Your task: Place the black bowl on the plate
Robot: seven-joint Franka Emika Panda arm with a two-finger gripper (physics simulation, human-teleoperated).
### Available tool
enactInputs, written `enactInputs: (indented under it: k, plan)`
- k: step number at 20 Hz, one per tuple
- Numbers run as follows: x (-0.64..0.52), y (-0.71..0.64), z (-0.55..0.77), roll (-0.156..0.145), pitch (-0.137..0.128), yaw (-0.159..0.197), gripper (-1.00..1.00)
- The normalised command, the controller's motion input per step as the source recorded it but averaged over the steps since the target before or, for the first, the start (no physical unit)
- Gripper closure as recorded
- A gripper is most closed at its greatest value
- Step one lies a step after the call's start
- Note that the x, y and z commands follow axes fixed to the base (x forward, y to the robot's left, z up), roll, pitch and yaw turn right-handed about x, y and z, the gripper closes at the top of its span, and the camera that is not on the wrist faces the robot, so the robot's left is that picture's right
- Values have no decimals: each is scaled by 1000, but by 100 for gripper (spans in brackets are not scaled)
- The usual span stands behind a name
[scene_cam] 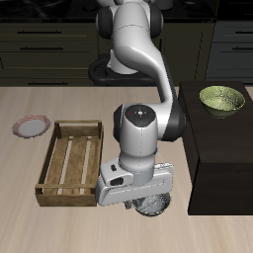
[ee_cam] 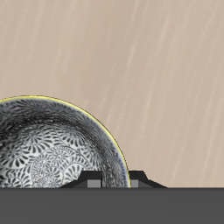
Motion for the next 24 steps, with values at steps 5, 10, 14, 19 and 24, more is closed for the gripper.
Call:
enactInputs:
  k: [5, 10, 14, 19, 24]
  plan:
    - [-104, 46, 178, 29, -46, -31, 100]
    - [-183, -43, 308, -11, -54, -17, 100]
    - [-273, -175, 310, -27, -119, -38, 100]
    - [-287, -261, 286, -18, -69, -24, 100]
    - [-339, -387, 386, -15, -71, -40, 100]
